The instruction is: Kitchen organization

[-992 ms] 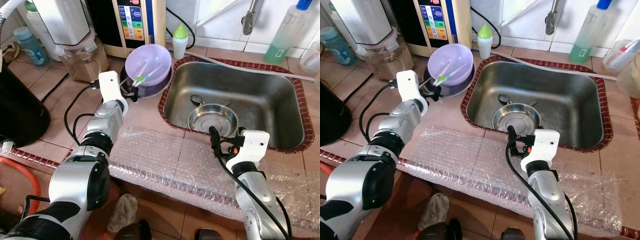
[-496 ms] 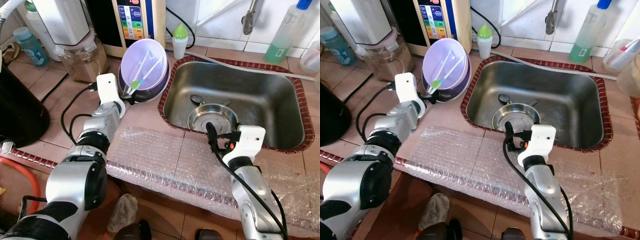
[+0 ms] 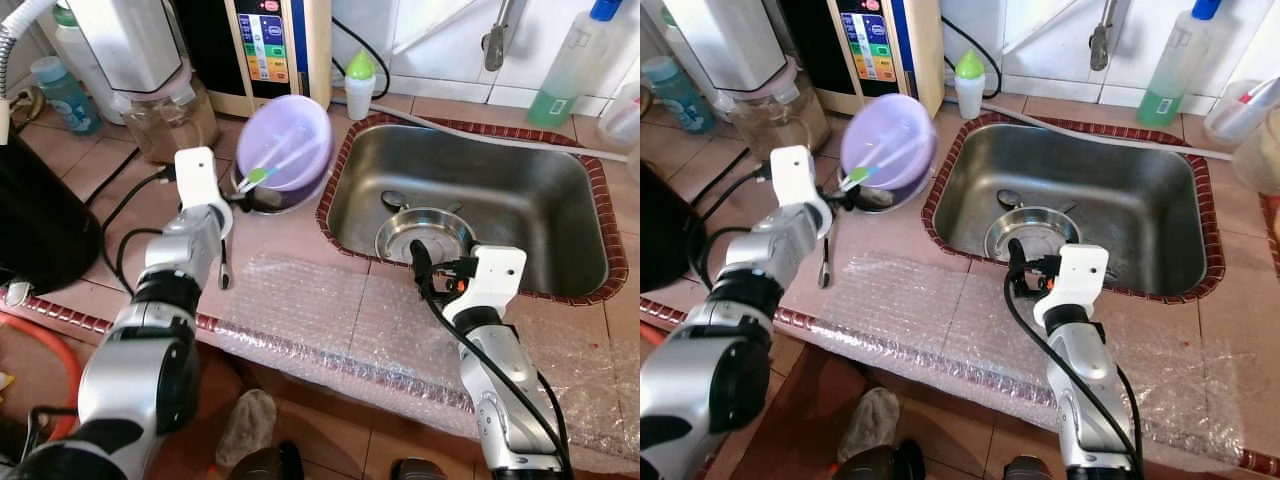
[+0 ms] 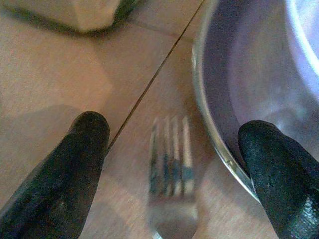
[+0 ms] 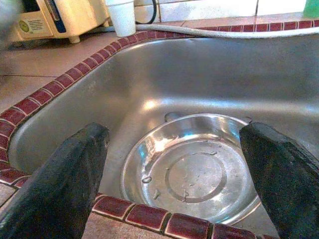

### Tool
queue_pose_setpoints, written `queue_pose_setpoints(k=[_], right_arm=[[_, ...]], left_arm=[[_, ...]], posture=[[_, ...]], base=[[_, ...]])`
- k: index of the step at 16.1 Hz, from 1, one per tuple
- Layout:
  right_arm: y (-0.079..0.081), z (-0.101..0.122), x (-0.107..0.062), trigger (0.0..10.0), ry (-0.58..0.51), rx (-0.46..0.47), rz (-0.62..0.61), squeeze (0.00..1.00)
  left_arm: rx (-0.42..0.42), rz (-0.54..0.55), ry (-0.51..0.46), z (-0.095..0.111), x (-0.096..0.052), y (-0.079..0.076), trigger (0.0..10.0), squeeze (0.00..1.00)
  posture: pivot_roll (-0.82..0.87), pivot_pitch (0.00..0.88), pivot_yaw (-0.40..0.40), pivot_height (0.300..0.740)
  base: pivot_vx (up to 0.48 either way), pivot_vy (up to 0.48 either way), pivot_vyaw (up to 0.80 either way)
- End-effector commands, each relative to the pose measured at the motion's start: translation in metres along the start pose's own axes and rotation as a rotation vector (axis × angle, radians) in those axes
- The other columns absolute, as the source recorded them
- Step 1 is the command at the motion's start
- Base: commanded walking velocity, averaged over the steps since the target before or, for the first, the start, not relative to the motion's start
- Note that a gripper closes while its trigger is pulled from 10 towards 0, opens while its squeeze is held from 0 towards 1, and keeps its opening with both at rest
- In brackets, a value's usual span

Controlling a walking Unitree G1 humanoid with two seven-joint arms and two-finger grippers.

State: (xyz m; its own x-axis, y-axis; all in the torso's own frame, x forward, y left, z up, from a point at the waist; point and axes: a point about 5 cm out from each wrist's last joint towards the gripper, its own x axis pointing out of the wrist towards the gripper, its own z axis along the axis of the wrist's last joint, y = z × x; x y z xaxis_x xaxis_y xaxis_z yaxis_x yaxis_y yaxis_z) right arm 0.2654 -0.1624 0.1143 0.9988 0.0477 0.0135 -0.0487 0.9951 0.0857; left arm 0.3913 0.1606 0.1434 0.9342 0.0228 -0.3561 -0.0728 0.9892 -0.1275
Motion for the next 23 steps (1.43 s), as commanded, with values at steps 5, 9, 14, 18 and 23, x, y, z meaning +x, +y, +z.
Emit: queue_pose_setpoints(k=[5, 9, 14, 18, 23], right_arm=[[0.001, -0.017, 0.002, 10.0, 0.074, 0.013, 0.007, 0.0], [0.002, -0.018, 0.006, 10.0, 0.073, 0.017, 0.014, 0.0], [0.004, -0.02, 0.008, 10.0, 0.07, 0.017, 0.018, 0.0], [0.002, -0.019, 0.01, 10.0, 0.064, 0.016, 0.012, 0.0], [0.003, -0.019, 0.015, 10.0, 0.056, 0.015, 0.016, 0.0]], left_arm=[[0.021, 0.045, 0.065, -0.018, -0.012, 0.02, 10.0, 0.0], [0.023, 0.054, 0.067, -0.019, -0.017, 0.022, 10.0, 0.0], [0.035, 0.045, 0.078, -0.019, -0.02, 0.021, 10.0, 0.0], [0.105, 0.036, 0.019, -0.003, -0.021, 0.018, 10.0, 0.0], [0.12, 0.031, -0.026, 0.011, -0.021, 0.016, 10.0, 0.0]], posture=[[-0.07, 0.068, 0.13, 0.74], [-0.05, 0.062, 0.125, 0.74], [-0.06, 0.059, 0.126, 0.74], [-0.06, 0.05, 0.128, 0.74], [-0.05, 0.034, 0.126, 0.74]], base=[[0.0, 0.0, 0.0], [0.0, 0.0, 0.0], [0.0, 0.0, 0.0], [0.0, 0.0, 0.0], [0.0, 0.0, 0.0]])
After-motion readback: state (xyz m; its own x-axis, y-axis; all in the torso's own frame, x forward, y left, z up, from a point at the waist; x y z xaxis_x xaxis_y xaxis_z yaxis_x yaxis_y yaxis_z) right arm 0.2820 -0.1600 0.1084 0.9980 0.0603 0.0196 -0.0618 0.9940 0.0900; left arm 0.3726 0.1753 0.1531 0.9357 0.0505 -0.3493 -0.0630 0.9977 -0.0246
